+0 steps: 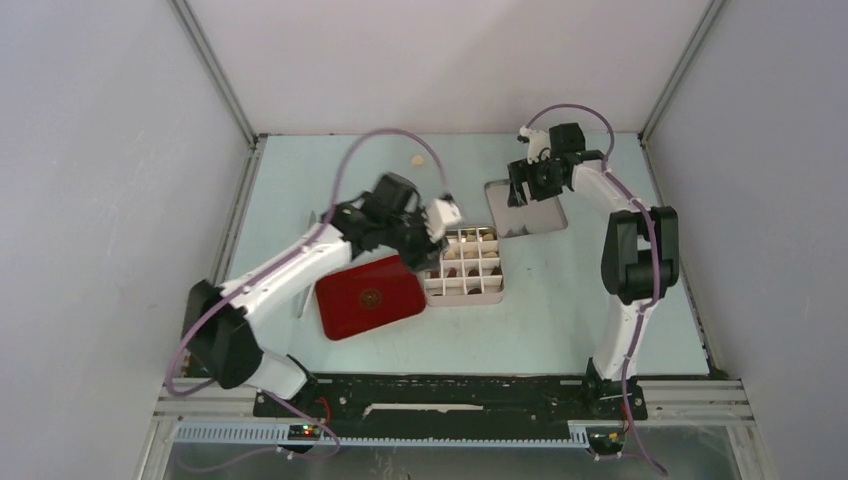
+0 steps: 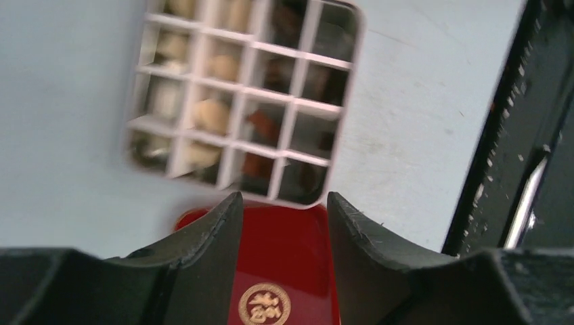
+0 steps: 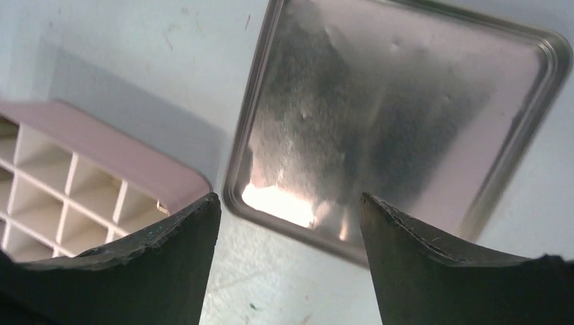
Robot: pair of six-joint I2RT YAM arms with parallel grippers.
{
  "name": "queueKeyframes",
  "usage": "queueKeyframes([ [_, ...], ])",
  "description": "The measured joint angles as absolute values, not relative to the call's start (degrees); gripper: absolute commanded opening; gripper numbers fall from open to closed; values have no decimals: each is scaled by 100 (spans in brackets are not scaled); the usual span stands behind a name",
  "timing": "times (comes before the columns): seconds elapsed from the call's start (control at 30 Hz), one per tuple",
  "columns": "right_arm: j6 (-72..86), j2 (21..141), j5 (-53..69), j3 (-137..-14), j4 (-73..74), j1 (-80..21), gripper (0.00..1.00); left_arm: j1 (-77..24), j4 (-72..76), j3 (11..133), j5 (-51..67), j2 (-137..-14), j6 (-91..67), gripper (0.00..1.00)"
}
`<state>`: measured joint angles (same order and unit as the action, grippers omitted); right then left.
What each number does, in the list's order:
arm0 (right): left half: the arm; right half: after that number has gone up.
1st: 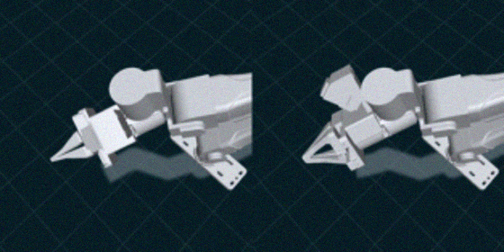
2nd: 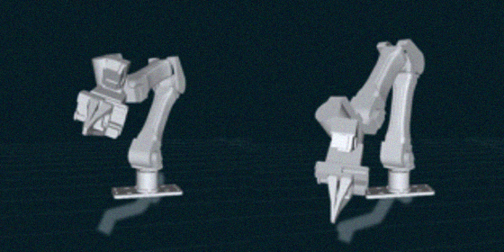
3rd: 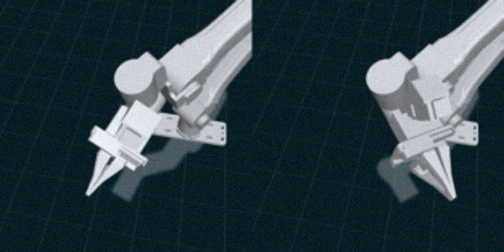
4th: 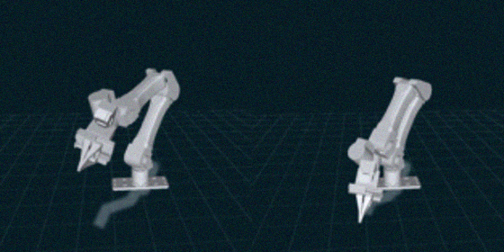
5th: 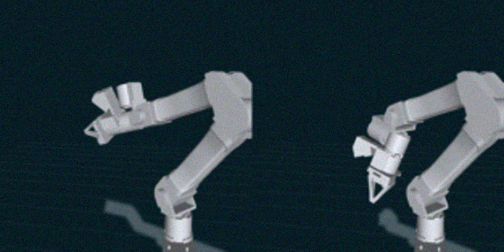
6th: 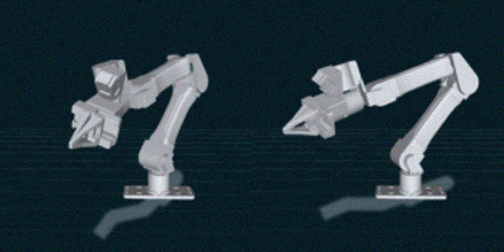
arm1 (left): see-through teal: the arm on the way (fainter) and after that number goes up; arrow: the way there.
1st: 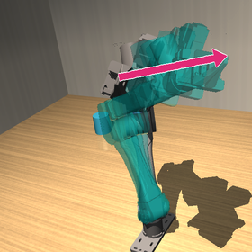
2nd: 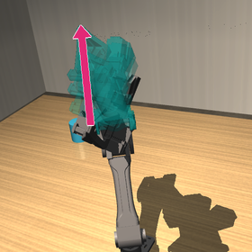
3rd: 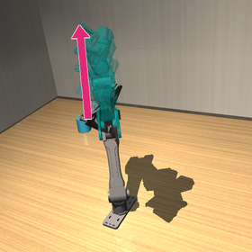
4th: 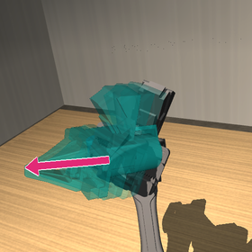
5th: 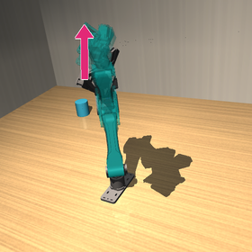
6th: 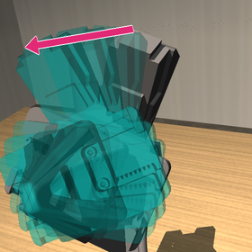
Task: Pack the chocolate
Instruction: Move the packing box to the center of the board.
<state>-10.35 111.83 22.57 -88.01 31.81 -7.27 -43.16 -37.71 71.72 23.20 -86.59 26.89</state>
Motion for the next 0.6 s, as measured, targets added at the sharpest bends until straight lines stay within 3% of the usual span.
queueKeyframes([
  [0.2,-440,11922,2154,-9445,3197,-963,76,-2904,-3273,7168,2012,-7900,1785,54],
  [0.6,-158,12772,1809,-10324,3389,-1533,76,-1959,-3629,7006,652,-7909,1072,56],
])
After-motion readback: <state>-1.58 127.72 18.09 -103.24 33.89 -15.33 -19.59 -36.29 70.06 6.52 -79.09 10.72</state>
